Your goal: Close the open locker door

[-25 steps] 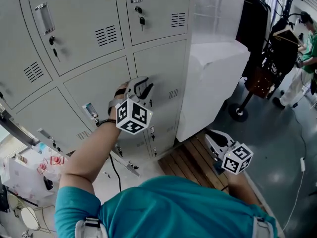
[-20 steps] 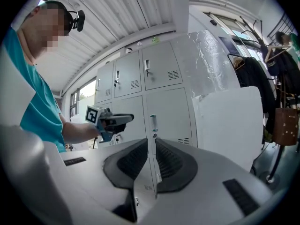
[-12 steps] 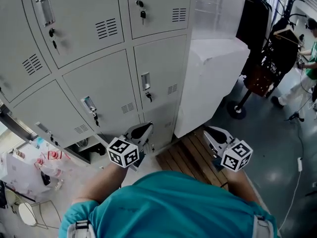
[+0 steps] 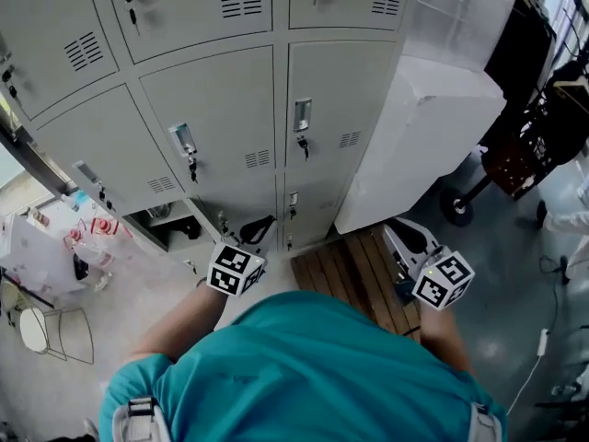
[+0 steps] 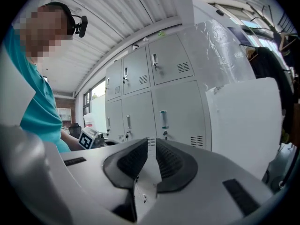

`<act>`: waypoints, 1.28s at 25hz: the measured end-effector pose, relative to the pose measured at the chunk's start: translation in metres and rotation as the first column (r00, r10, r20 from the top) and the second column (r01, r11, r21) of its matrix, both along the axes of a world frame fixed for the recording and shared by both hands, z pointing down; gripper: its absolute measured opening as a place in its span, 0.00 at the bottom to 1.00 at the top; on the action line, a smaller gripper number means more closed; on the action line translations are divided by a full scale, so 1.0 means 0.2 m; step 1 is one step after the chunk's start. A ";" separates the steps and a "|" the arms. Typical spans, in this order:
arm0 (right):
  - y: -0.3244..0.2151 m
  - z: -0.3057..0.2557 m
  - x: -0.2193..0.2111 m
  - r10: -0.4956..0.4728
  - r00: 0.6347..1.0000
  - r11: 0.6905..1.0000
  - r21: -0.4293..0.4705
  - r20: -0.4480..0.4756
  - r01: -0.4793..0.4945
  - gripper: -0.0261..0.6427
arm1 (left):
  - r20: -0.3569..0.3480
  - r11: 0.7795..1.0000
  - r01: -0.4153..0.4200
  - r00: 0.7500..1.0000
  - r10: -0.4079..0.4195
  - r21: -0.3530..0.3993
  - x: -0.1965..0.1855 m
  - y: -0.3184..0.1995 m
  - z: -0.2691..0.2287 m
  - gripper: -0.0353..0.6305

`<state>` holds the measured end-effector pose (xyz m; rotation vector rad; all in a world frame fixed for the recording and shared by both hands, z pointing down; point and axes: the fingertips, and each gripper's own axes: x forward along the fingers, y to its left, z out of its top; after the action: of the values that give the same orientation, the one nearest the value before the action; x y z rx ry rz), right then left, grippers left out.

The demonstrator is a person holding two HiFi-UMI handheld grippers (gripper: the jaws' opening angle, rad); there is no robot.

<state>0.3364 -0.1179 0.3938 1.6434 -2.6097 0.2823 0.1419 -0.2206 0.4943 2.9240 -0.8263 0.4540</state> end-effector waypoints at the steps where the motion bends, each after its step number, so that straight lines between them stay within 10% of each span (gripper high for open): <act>1: -0.03 0.02 -0.03 -0.028 1.000 1.000 -0.003 -0.003 0.028 0.10 | 0.059 0.999 0.042 0.997 -0.041 -0.011 -0.04 -0.01 0.08 0.06; 7: -0.24 0.19 -0.42 -0.293 0.955 0.956 -0.022 -0.047 0.292 0.10 | 0.228 0.951 0.309 0.927 -0.298 -0.013 -0.38 -0.08 0.42 0.09; 13: -0.35 0.41 -0.81 -0.501 0.864 0.865 -0.066 -0.046 0.498 0.10 | 0.367 0.912 0.411 0.848 -0.384 0.004 -0.56 -0.09 0.63 0.19; 21: -0.42 0.64 -1.10 -0.582 0.813 0.808 -0.135 -0.035 0.573 0.10 | 0.536 0.957 0.268 0.795 -0.285 0.112 -0.52 -0.09 0.76 0.29; 32: -0.53 0.72 -1.21 -0.486 0.874 0.860 -0.194 -0.030 0.472 0.10 | 0.602 0.994 0.082 0.791 -0.110 0.074 -0.52 -0.06 0.82 0.29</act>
<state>0.0946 -0.2233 0.5385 0.8845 -2.7228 0.4013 0.0375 -0.2320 0.6582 2.7552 -1.0403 1.4309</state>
